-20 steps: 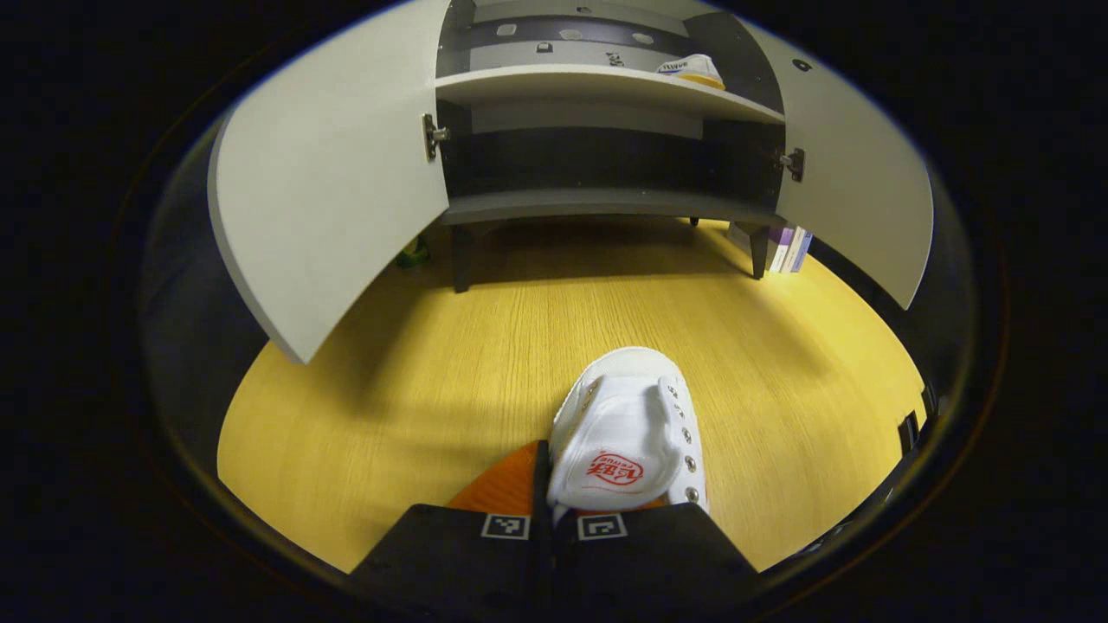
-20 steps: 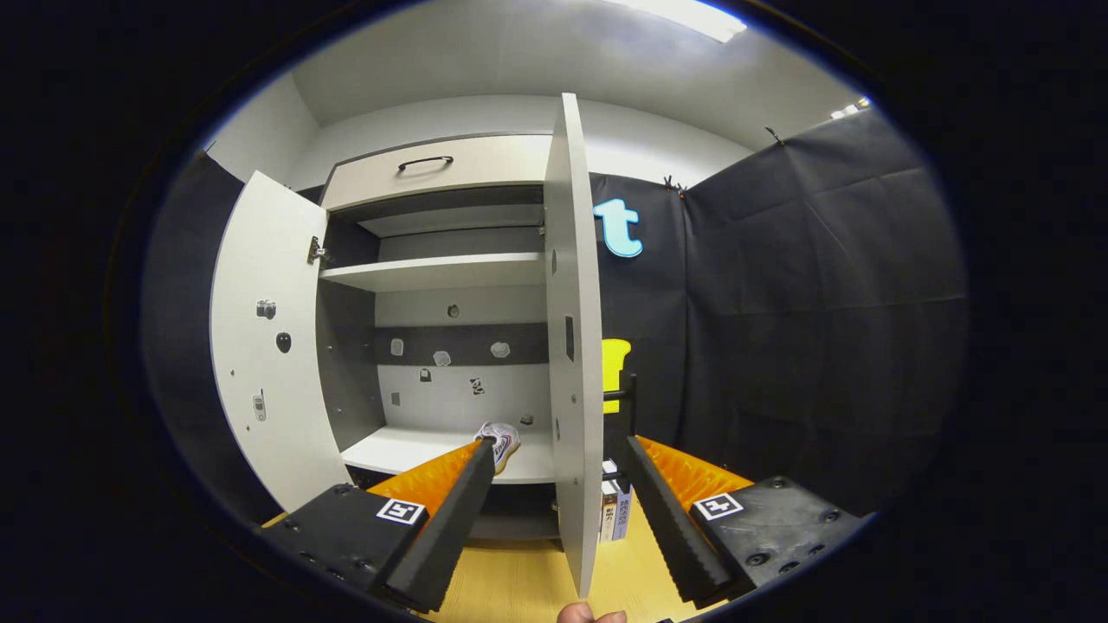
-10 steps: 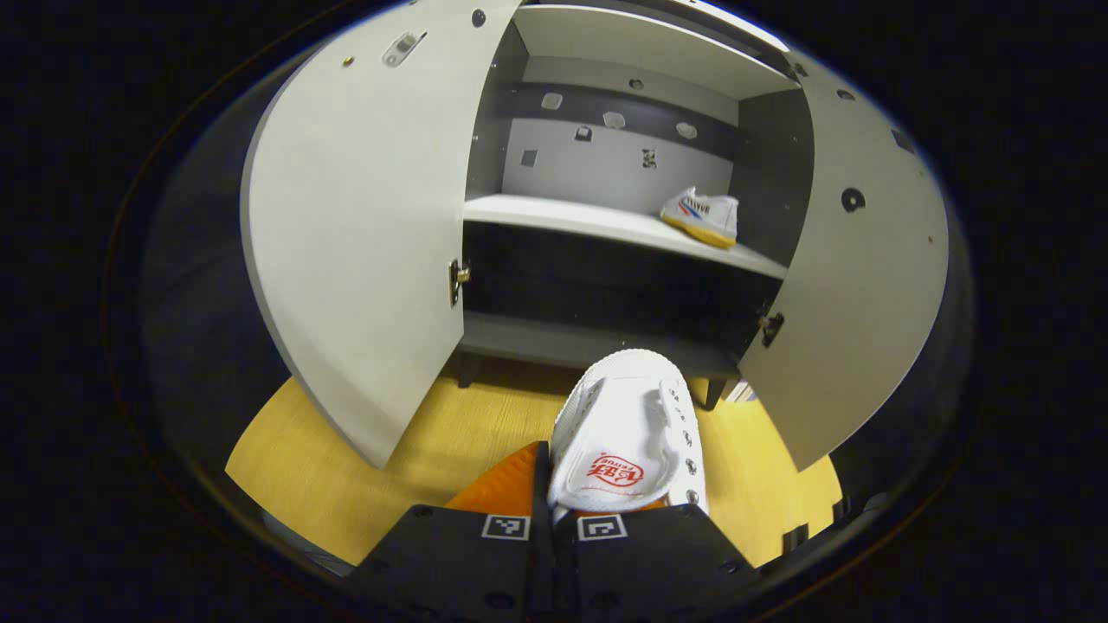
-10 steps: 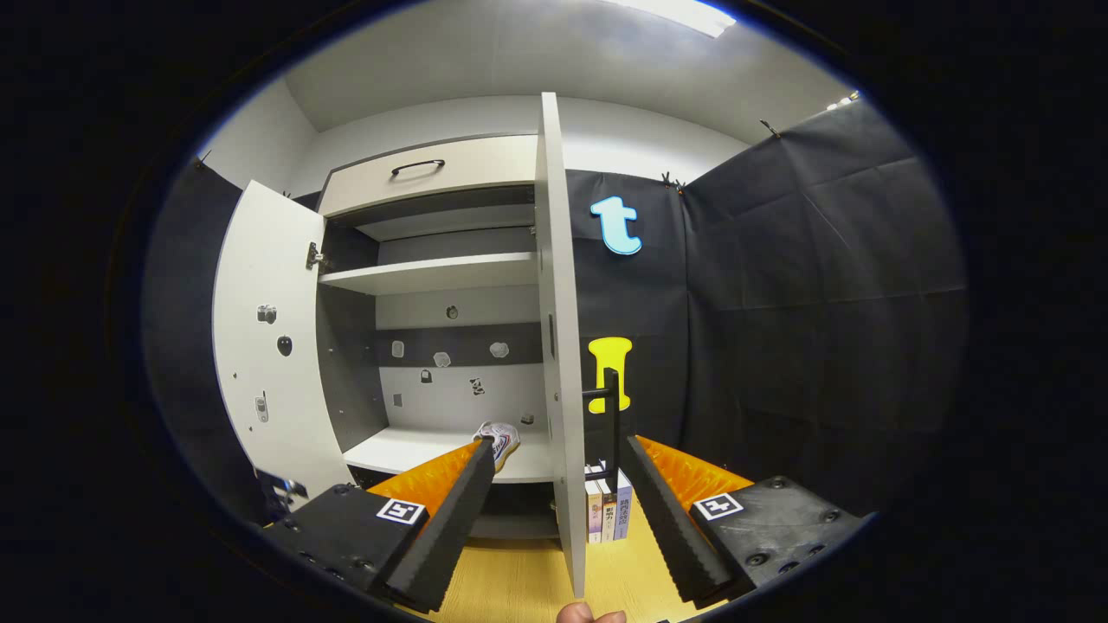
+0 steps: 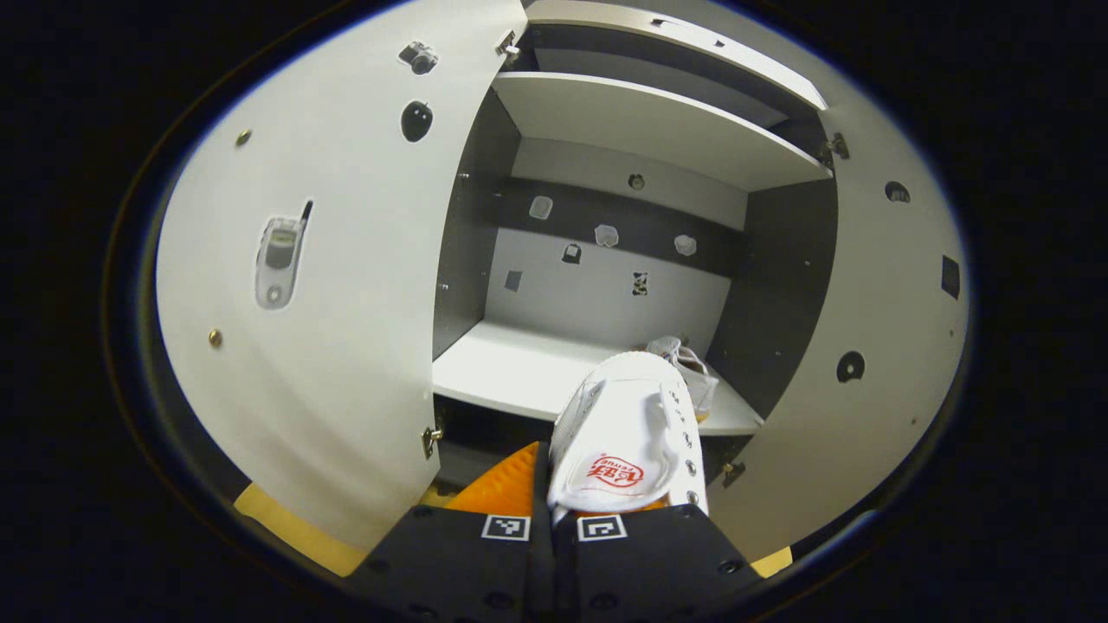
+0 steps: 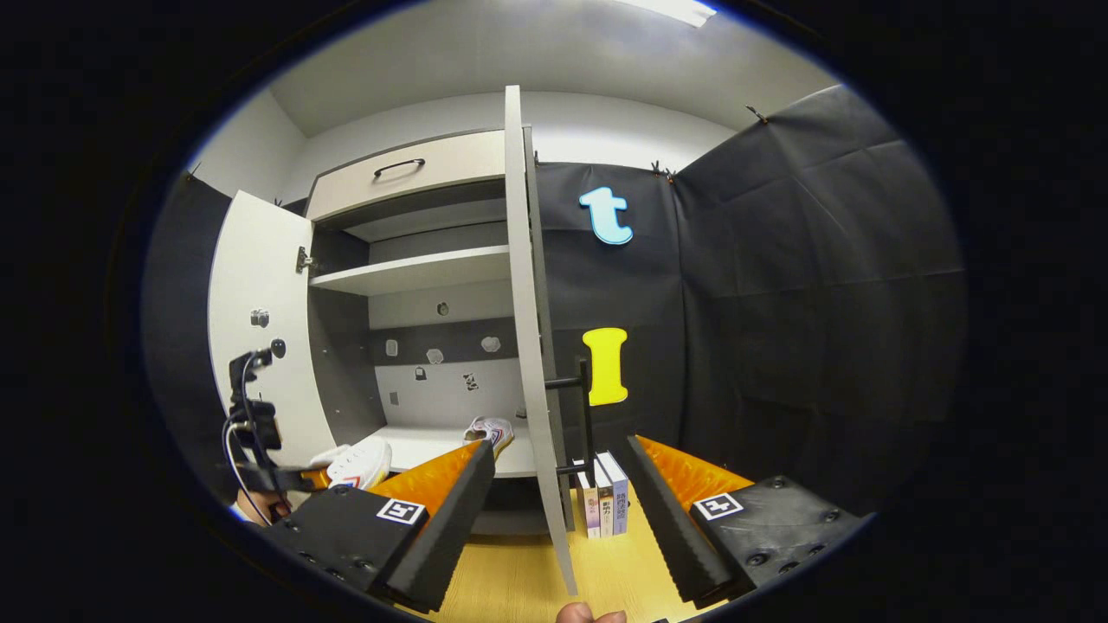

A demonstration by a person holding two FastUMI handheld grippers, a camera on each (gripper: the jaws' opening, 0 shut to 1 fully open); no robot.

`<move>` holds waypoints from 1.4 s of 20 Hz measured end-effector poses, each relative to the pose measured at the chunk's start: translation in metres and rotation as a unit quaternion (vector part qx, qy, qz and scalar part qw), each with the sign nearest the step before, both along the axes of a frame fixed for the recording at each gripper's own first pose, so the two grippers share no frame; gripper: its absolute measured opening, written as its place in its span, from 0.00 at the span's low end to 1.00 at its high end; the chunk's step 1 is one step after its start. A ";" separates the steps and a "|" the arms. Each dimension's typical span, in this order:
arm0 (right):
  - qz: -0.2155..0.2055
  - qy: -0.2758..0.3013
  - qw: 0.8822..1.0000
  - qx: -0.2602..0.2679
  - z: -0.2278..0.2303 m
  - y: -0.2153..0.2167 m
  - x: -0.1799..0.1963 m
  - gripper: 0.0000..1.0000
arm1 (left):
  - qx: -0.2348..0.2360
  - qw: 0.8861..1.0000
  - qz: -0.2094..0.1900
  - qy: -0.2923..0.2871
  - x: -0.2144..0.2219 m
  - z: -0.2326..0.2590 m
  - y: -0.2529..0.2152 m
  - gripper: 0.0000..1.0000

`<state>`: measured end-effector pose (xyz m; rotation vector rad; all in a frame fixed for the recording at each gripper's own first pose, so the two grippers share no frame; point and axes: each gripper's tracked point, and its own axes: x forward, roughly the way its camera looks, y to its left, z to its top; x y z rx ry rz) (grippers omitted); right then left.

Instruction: Grab one shoe with the right hand and put it into the shoe cabinet, grab the other shoe with the left hand and put it into the shoe cabinet; then close the right door with the right hand and the left door with the left hand.

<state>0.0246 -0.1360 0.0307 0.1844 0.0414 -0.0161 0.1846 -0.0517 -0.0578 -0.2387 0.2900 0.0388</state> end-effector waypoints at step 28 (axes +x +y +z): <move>-0.047 0.001 0.999 0.027 -0.018 -0.068 0.025 0.96 | 0.117 0.984 0.029 0.129 0.278 -0.049 -0.011 0.19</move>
